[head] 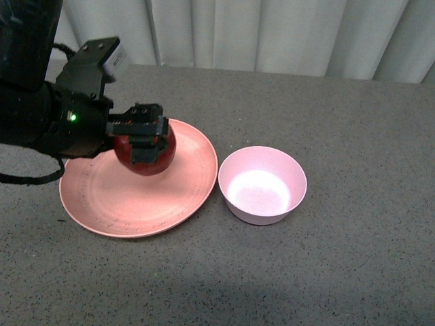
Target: Move apple from plate to bowl
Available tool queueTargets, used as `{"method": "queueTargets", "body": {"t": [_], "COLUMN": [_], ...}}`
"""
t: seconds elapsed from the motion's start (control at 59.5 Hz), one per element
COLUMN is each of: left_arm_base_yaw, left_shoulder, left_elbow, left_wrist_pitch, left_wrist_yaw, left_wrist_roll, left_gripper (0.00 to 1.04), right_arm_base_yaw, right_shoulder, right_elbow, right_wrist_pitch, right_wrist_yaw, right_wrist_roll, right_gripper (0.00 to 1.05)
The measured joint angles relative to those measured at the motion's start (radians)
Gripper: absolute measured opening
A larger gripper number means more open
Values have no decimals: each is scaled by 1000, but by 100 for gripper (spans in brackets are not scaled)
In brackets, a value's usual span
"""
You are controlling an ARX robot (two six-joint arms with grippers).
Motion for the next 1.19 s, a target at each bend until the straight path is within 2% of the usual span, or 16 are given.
{"method": "queueTargets", "body": {"t": [0.101,0.118,0.387,0.807,1.193], "left_arm_base_yaw": [-41,-152,-243,-327,-339], "left_shoulder": [-26,-23,22,109,175], "left_elbow": [25,75,123,153,182], "left_wrist_pitch": [-5,-18,-26,-18,-12], "left_wrist_yaw": [2,3,3,-16,-19], "left_wrist_roll": [-1,-20,-29,-33,-32], "left_gripper": [74,74,74,74,74], "right_arm_base_yaw": [0,0,0,0,0], "right_shoulder": [0,0,0,0,0], "right_elbow": [0,0,0,0,0], "right_wrist_pitch": [0,0,0,0,0], "right_wrist_yaw": [0,0,0,0,0], "right_wrist_roll": [0,0,0,0,0], "right_gripper": [95,95,95,95,95]}}
